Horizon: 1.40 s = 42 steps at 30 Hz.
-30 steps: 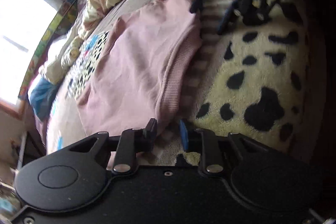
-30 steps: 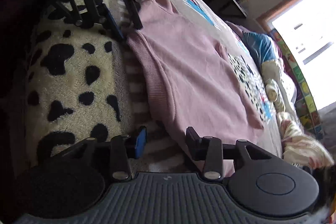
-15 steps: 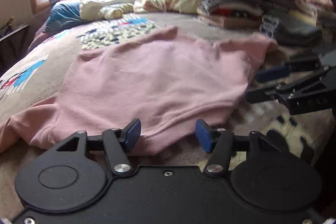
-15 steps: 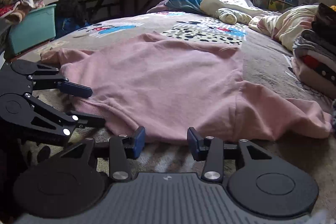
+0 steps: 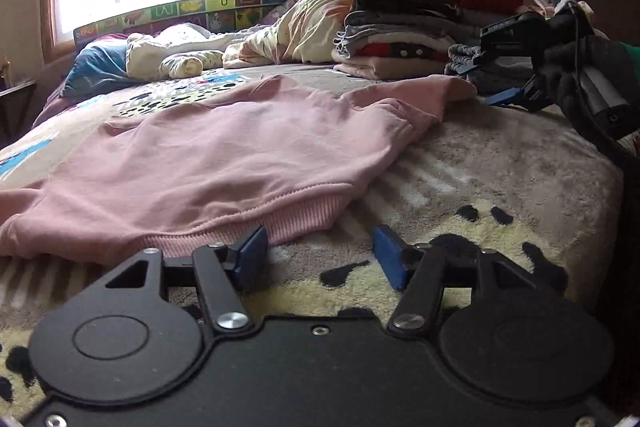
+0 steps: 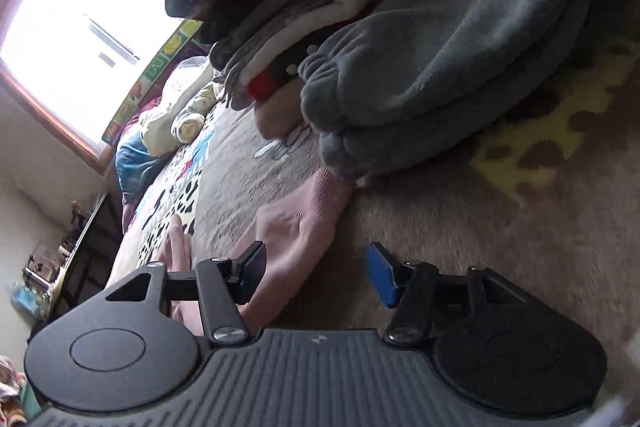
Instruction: Fold clothes
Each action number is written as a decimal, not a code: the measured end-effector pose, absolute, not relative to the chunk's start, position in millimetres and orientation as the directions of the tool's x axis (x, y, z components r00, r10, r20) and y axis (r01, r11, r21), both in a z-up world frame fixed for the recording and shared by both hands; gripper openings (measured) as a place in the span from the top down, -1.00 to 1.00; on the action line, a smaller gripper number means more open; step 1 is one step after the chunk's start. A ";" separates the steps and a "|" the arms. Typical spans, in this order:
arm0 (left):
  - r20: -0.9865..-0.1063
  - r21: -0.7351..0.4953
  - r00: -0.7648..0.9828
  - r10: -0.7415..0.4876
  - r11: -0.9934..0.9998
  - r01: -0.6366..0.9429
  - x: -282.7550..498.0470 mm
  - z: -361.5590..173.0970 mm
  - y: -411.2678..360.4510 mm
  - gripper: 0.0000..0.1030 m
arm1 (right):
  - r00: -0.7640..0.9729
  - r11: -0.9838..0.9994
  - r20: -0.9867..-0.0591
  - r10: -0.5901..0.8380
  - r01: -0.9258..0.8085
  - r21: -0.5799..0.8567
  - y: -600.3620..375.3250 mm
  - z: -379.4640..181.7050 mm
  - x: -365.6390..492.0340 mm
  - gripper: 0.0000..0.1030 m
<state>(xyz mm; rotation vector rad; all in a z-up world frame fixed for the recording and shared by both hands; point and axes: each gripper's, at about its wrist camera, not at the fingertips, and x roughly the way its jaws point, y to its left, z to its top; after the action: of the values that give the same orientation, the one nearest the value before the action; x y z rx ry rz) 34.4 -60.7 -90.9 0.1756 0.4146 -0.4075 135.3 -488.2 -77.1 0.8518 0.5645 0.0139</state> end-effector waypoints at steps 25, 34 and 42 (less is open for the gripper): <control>-0.432 0.050 0.833 -0.346 0.913 0.405 33.6 -92.4 -61.3 -0.16 | 0.915 0.474 -0.399 -0.064 0.379 0.794 -576.4 -87.8 126.1 -0.75; -0.433 0.049 0.833 -0.344 0.914 0.403 33.9 -92.7 -62.1 -0.22 | 0.930 0.364 -0.365 -0.040 0.354 0.862 -604.3 -102.8 209.8 0.14; -0.434 0.045 0.832 -0.347 0.914 0.404 33.1 -91.9 -60.6 -0.24 | 0.987 0.608 -0.160 0.012 0.120 0.785 -586.0 -29.5 227.5 0.26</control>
<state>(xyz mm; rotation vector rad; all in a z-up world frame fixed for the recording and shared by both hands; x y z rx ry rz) 33.1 -60.6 -91.9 0.1369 0.4331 -0.3992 227.5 -586.0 -29.6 0.9164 0.1554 -0.0624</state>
